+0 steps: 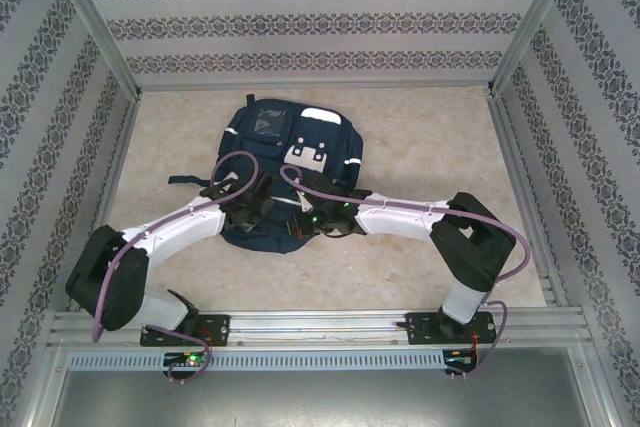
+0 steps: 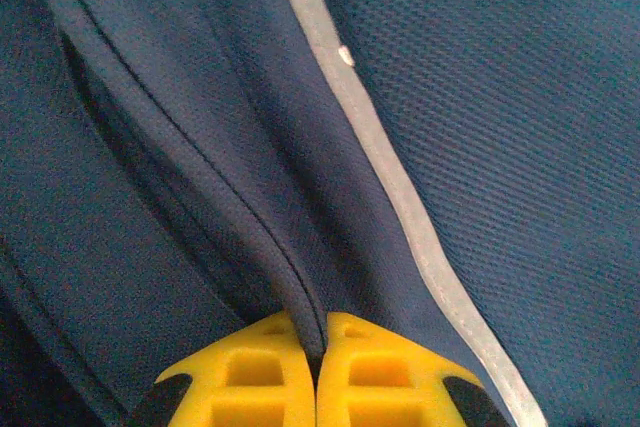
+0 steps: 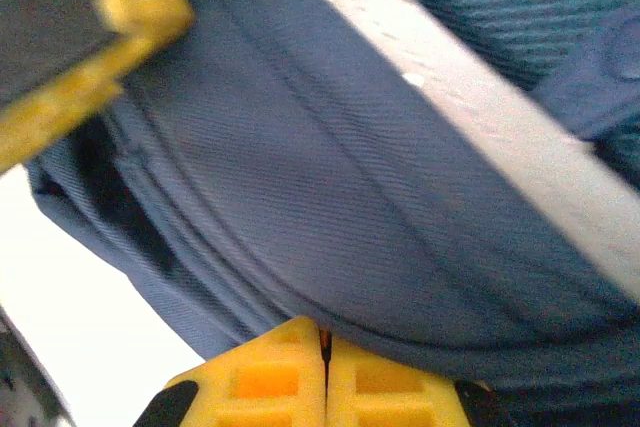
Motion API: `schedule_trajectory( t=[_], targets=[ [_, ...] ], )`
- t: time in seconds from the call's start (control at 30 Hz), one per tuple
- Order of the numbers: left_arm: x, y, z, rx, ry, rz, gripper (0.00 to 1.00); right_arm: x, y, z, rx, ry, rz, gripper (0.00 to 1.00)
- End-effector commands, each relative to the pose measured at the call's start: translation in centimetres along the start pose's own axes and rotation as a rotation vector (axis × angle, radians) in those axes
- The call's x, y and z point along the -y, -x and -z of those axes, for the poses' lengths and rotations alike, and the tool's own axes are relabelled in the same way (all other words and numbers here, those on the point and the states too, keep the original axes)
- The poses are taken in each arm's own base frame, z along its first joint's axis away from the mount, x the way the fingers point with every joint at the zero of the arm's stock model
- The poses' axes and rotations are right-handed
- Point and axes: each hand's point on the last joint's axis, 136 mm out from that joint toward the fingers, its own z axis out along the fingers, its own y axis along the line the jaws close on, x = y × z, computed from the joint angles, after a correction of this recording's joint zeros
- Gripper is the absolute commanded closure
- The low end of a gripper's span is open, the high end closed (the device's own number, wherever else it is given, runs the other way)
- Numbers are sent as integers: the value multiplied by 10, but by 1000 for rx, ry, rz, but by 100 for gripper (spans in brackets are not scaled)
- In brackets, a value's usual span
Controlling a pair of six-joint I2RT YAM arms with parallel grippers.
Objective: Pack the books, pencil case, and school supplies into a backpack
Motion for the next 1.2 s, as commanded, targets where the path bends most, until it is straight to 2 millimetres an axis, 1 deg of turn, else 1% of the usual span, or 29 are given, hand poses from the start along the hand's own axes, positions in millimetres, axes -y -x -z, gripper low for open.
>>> schedule_trajectory(
  t=[0.0,0.07,0.17,0.27,0.33,0.4,0.5,0.57,0.63,0.67,0.7,0.73,0.77,0.8,0.83,0.9,0.93,1.0,1.1,1.17],
  targets=[
    [-1,13,11,26,-27,-124,100,51,-18,18,-81,-168,65,100],
    [-1,10,13,-18,-60,-158,100,70,-12,26,-71,-228,97,100],
    [2,5,13,-72,-112,-256,100,90,-2,34,-54,-273,117,100],
    [5,4,14,-107,-165,-374,100,101,8,38,-30,-285,127,100],
    [7,10,16,-96,-207,-423,100,101,14,40,-22,-279,147,100],
    [9,22,19,-74,-235,-464,100,88,14,40,-35,-226,176,100],
    [21,41,21,-86,-277,-538,100,45,5,37,-78,-97,243,100],
    [33,50,17,-113,-298,-617,100,13,-2,30,-88,-12,261,100],
    [46,54,8,-159,-339,-650,100,-12,-7,21,-95,43,262,100],
    [50,59,0,-189,-341,-609,98,-24,-9,15,-96,65,265,100],
    [50,66,-7,-216,-332,-534,89,-31,-9,11,-98,75,265,100],
    [52,72,-14,-264,-331,-440,72,-37,-10,5,-104,82,264,100],
    [53,75,-18,-324,-323,-366,57,-41,-10,0,-106,91,254,100],
    [53,75,-19,-363,-302,-328,50,-44,-10,-5,-110,97,241,100],
    [53,76,-16,-380,-256,-304,47,-48,-10,-8,-114,108,233,100],
    [45,74,-7,-356,-186,-277,46,-54,-10,-11,-120,123,222,100],
    [37,72,-1,-334,-159,-252,44,-55,-10,-11,-120,126,222,100],
    [17,65,7,-306,-108,-179,43,-55,-10,-10,-118,125,224,100],
    [1,54,11,-309,-85,-121,43,-54,-11,-9,-120,122,226,100],
    [-7,43,13,-310,-76,-88,43,-53,-13,-9,-126,121,228,100]
  ],
)
